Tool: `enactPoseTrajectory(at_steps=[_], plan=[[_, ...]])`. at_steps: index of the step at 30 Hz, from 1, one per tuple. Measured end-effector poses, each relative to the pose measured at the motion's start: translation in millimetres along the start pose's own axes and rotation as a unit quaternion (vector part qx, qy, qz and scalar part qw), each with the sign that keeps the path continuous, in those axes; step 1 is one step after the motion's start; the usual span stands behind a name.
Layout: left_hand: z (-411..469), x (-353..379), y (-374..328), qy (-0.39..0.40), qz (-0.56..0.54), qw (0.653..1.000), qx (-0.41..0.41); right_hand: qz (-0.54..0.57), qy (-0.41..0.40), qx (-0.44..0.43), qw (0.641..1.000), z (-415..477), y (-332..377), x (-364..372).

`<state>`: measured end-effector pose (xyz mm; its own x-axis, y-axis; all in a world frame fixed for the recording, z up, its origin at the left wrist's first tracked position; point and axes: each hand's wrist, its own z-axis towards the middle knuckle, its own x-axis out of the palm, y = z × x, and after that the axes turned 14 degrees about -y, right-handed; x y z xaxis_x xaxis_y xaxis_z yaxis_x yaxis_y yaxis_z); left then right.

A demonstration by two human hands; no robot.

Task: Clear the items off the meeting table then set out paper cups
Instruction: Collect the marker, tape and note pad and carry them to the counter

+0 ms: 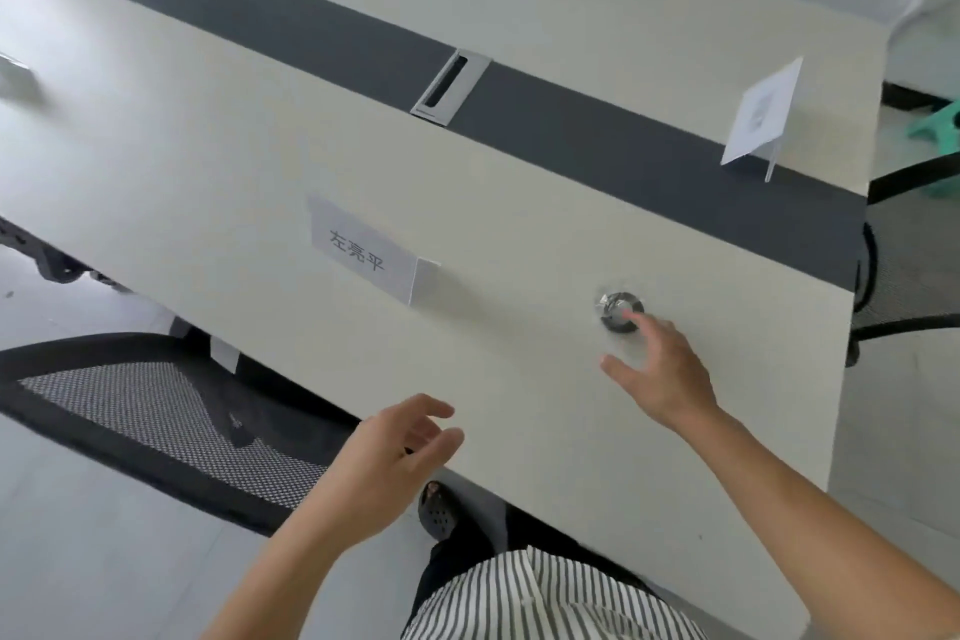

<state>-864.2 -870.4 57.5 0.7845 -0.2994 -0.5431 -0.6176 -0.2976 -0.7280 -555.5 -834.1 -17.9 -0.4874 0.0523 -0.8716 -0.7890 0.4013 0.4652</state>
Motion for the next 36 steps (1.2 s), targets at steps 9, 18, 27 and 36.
enactPoseTrajectory(at_steps=[9, 18, 27, 36], plan=[[-4, 12, -11, -0.012, 0.044, 0.997, -0.055, -0.137, -0.012, -0.086, 0.987, 89, -30, 87], [-12, 22, -17, -0.039, 0.055, 0.994, -0.085, -0.070, -0.101, -0.150, 0.981, 115, -43, 85], [-53, 13, -18, -0.120, -0.013, 0.987, -0.106, 0.099, 0.141, -0.088, 0.981, 83, 26, 18], [-157, 4, 42, -0.250, -0.086, 0.945, -0.192, 0.107, 0.369, -0.227, 0.895, -61, 105, 27]])
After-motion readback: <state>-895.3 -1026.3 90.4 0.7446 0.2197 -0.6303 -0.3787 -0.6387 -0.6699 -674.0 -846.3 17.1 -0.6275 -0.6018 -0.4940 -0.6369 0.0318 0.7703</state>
